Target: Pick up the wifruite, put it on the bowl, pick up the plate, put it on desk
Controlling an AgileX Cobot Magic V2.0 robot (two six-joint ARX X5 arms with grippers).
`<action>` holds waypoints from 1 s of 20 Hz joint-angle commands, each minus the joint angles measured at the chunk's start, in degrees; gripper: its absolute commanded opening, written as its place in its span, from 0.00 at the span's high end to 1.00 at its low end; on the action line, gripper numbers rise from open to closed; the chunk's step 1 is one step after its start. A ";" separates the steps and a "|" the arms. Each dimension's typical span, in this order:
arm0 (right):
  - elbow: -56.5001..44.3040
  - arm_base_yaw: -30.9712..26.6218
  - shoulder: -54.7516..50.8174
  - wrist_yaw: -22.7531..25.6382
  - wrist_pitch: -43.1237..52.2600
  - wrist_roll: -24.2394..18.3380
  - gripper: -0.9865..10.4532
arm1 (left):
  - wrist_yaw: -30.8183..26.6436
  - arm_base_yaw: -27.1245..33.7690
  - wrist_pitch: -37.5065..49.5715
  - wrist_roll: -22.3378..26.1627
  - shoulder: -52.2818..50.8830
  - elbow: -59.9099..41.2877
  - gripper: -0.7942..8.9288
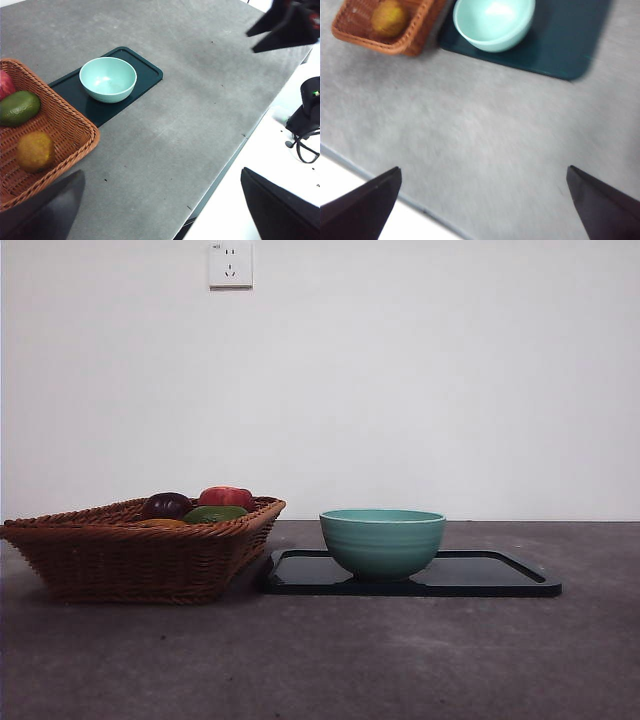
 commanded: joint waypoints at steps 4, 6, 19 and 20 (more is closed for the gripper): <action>6.08 0.26 21.64 -0.59 5.07 0.20 0.43 | 0.59 -0.39 0.52 0.63 0.02 0.70 0.40; 10.80 0.22 30.29 -0.42 5.55 -0.46 0.43 | 0.61 -0.39 0.52 0.52 0.02 0.70 0.40; 44.00 0.09 71.67 3.15 3.69 -1.42 0.44 | 0.63 -0.37 0.48 -0.42 0.02 0.70 0.40; 44.48 -0.13 73.02 3.15 3.67 -1.40 0.44 | 0.63 -0.37 0.50 -0.42 0.02 0.70 0.40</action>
